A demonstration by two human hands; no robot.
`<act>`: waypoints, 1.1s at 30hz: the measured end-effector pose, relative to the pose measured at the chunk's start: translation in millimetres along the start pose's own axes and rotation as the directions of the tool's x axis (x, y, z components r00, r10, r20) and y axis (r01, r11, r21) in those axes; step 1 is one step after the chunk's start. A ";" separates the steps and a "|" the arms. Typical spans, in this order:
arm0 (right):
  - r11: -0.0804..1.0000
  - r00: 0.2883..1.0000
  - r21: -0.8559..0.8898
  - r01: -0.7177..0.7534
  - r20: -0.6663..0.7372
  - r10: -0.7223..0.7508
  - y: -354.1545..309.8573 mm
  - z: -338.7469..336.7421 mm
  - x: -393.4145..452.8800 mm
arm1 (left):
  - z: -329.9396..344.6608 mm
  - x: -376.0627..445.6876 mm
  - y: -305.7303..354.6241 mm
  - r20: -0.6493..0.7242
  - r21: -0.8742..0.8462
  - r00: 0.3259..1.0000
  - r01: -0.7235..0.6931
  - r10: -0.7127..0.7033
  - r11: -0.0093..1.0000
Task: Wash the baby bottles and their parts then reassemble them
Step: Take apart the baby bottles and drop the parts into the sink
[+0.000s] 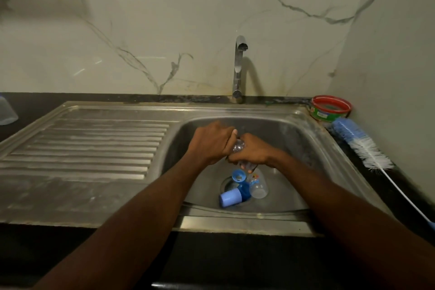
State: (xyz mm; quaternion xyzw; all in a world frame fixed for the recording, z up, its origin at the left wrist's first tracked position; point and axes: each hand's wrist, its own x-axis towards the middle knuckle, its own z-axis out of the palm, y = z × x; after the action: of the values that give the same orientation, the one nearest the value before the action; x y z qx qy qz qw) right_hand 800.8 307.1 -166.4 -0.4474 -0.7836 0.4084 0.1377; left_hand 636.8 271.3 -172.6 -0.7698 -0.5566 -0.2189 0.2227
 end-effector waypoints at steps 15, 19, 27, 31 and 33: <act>0.672 0.956 -0.741 -0.007 -0.203 -0.214 -0.1 10.7 9.0 | 4.9 8.2 -1.6 0.741 -0.235 0.438 0.880 -0.509 0.413; 0.799 0.944 -0.599 -0.039 -0.285 -0.167 14.4 -0.9 12.3 | 20.5 3.6 -15.3 0.359 -0.635 0.925 0.338 -0.123 0.695; 0.717 0.915 -0.683 0.140 -0.187 -0.357 18.0 -11.0 6.8 | 9.5 5.3 -20.2 0.703 -0.653 0.698 0.710 -0.137 0.264; 0.589 0.905 -0.802 0.097 -0.175 -0.388 7.0 -3.4 13.4 | 9.2 5.7 -26.4 0.880 -0.389 0.389 0.919 -0.273 0.054; 0.556 0.900 -0.828 0.076 -0.183 -0.395 3.7 -4.2 13.0 | 9.3 -1.1 -34.5 0.903 -0.353 0.337 0.936 -0.268 -0.011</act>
State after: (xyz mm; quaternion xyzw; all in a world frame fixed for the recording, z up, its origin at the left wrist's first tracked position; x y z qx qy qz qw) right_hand 798.1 320.8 -168.5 -0.4144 -0.8978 -0.0986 0.1117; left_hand 604.3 285.6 -177.3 -0.4021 -0.6743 -0.2913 -0.5466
